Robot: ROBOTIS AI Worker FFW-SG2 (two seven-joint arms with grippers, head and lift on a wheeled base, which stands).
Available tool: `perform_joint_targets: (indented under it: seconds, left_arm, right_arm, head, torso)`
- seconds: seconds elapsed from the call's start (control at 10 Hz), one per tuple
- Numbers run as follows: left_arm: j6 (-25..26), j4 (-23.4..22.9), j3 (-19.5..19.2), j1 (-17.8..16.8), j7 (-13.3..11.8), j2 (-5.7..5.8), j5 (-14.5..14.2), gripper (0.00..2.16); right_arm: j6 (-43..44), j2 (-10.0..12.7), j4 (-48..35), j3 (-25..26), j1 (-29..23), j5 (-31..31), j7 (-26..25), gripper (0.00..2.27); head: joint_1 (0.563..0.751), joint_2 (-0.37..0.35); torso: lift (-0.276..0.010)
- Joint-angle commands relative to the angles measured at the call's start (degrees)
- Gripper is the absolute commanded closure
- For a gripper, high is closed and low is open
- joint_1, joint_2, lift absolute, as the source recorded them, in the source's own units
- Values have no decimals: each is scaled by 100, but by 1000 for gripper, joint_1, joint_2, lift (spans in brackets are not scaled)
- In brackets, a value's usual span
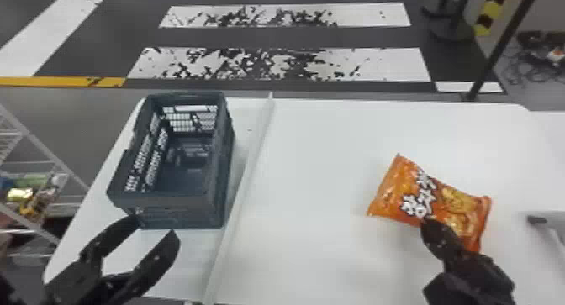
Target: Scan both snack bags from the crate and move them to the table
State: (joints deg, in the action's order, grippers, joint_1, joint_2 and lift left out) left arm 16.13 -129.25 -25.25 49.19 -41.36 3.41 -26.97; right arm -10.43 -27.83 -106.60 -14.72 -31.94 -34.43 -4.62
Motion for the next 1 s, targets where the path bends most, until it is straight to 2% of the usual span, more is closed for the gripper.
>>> perform_joint_targets:
  seconds: [0.0, 0.1, 0.3, 0.5, 0.6, 0.8, 0.9]
  left_arm:
    - [0, 40, 2, -50, -12, 11, -28, 73]
    - [0, 75, 11, -85, -47, 20, -54, 73]
    - [0, 93, 37, -103, -56, 20, -54, 73]
    - [0, 58, 81, -120, -65, 20, -36, 73]
    - [-18, 49, 152, -146, -65, 11, 25, 73]
    - [-18, 49, 354, -217, -39, 2, 227, 73]
    - [-18, 49, 495, -270, 5, -7, 368, 73]
  right_arm:
    - [-8, 41, -529, 391, -225, 499, 216, 2240]
    - [-61, 181, -1003, 883, -340, 1123, 691, 2240]
    - [-413, 875, -1733, 2096, -366, 2863, 1772, 2243]
    - [-2118, 1394, -2278, 3195, -146, 4884, 2642, 2240]
    - [-3366, 1649, -2365, 3828, 82, 6027, 2949, 2240]
    - [-5088, 2062, -2251, 4786, 364, 7952, 3081, 2243]
    - [-5493, 2088, -2005, 5023, 434, 8549, 3090, 2243]
  head:
    - [695, 76]
    - [695, 72]
    - [695, 55]
    - [695, -1]
    - [695, -30]
    - [695, -63]
    - [695, -68]
  torso:
    - [-87]
    - [-87]
    - [-87]
    - [-87]
    - [-87]
    - [-87]
    - [-87]
